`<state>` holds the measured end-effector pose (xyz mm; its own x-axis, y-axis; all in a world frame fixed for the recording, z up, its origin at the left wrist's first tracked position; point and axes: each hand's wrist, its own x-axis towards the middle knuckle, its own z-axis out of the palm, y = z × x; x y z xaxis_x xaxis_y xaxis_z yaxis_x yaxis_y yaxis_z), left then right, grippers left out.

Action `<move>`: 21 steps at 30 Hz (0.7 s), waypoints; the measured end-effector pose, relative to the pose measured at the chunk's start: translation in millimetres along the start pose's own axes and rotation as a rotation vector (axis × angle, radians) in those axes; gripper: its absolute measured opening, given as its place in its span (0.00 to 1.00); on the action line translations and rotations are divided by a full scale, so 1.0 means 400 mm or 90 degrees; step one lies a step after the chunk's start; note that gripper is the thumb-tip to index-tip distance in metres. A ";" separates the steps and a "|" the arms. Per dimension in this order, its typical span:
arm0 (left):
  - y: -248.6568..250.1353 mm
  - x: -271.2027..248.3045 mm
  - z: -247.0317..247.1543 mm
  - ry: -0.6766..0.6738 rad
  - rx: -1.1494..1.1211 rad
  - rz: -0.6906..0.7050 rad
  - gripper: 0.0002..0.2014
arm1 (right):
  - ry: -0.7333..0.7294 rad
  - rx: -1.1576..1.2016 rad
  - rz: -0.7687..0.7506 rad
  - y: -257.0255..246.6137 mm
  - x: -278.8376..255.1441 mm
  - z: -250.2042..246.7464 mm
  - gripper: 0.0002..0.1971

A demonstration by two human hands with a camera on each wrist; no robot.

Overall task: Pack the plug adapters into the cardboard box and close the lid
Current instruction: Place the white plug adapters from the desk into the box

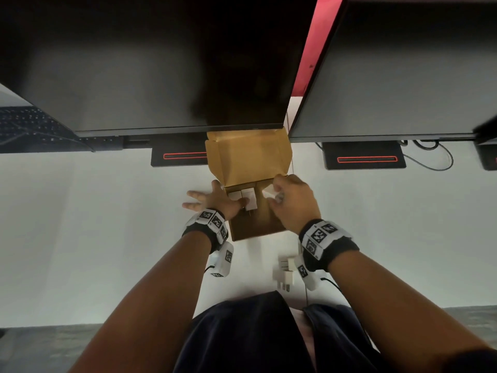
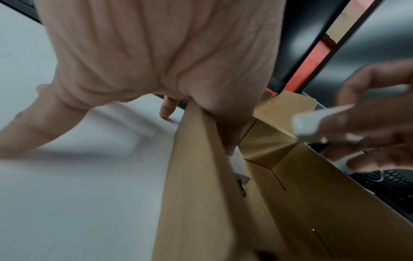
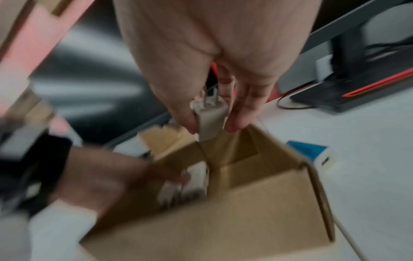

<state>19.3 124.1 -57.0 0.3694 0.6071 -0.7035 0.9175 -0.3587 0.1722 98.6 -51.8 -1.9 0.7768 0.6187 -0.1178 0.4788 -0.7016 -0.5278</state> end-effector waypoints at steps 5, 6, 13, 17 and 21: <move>-0.009 0.049 0.028 -0.011 0.014 0.012 0.59 | -0.057 -0.150 0.029 -0.007 0.010 0.081 0.12; -0.009 0.056 0.033 -0.013 0.017 0.014 0.59 | -0.075 -0.166 0.037 -0.009 0.012 0.086 0.11; -0.012 0.055 0.027 -0.025 0.036 0.018 0.60 | -0.171 -0.136 0.007 -0.002 0.030 0.091 0.12; -0.014 0.060 0.030 -0.024 0.028 0.019 0.60 | -0.190 -0.125 -0.021 0.003 0.022 0.087 0.14; -0.012 0.056 0.026 -0.020 0.039 0.029 0.59 | -0.171 -0.066 -0.037 0.015 0.013 0.064 0.14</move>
<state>21.7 132.1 -80.9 0.4048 0.5667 -0.7177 0.8888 -0.4283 0.1631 95.0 -43.5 -27.2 0.6172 0.7209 -0.3153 0.5695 -0.6858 -0.4531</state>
